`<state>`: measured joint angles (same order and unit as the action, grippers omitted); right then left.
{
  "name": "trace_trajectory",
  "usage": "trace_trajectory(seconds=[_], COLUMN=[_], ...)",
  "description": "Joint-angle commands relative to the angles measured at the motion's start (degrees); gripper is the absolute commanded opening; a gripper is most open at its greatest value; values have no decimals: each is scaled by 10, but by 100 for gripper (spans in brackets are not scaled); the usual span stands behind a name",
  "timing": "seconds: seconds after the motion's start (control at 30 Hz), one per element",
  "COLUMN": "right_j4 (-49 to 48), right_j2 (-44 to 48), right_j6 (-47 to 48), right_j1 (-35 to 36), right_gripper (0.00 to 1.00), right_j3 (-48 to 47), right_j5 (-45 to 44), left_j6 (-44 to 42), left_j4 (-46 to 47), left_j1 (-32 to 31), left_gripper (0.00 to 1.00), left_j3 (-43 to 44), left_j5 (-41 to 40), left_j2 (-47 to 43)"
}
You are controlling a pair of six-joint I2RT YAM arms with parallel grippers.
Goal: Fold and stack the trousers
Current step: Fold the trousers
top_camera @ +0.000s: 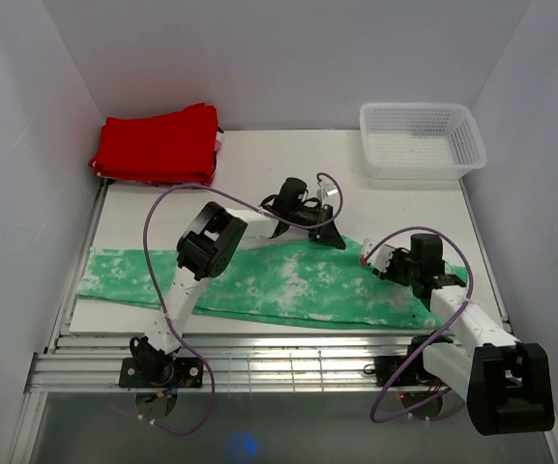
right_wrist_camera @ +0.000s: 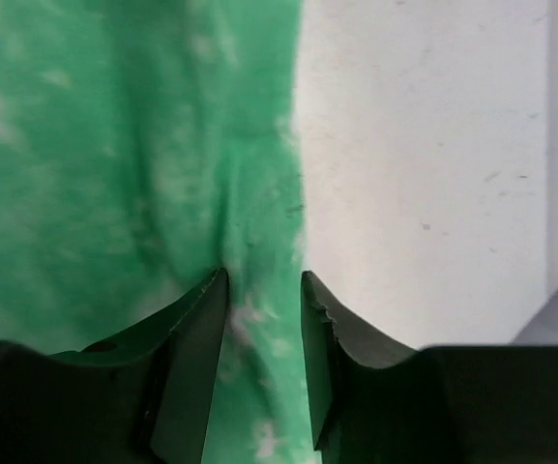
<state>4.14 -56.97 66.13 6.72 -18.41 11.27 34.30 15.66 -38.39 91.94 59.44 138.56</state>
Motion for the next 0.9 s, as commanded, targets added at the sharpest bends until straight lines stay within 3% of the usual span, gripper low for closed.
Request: trace_trajectory(seconds=[0.0, 0.07, 0.13, 0.27, 0.33, 0.47, 0.67, 0.8, 0.83, 0.87], right_j4=[86, 171, 238, 437, 476, 454, 295, 283, 284, 286], right_j2=[-5, 3, -5, -63, -114, -198, -307, -348, -346, -344], right_j6=[-82, -87, -78, -50, -43, -73, -115, -112, -112, -110], right_j1=[-33, -58, -100, -167, -190, -210, -226, -260, -263, -270], right_gripper=[44, 59, 60, 35, 31, 26, 18, 17, 16, 16], right_j3=[-101, -162, -215, -272, -275, -242, -192, -184, -180, -178], right_j5=[-24, -1, 29, 86, 103, 87, -30, -50, -54, -57], left_j6=[50, 24, -13, -119, -172, -228, -298, -341, -375, -386], left_j4=[88, 94, 94, 91, 89, 89, 104, 103, 97, 92], left_j1=[-1, 6, 8, 4, 3, 1, 1, 4, 7, 9], left_gripper=[1, 0, 0, 0, 0, 0, 0, 0, 16, 22], left_j3=[-16, -48, -77, -126, -142, -161, -175, -160, -144, -134], left_j5=[17, -26, -49, -128, -174, -212, -275, -338, -346, -362], left_j2=[-36, -70, -97, -167, -193, -198, -187, -166, -154, -150])
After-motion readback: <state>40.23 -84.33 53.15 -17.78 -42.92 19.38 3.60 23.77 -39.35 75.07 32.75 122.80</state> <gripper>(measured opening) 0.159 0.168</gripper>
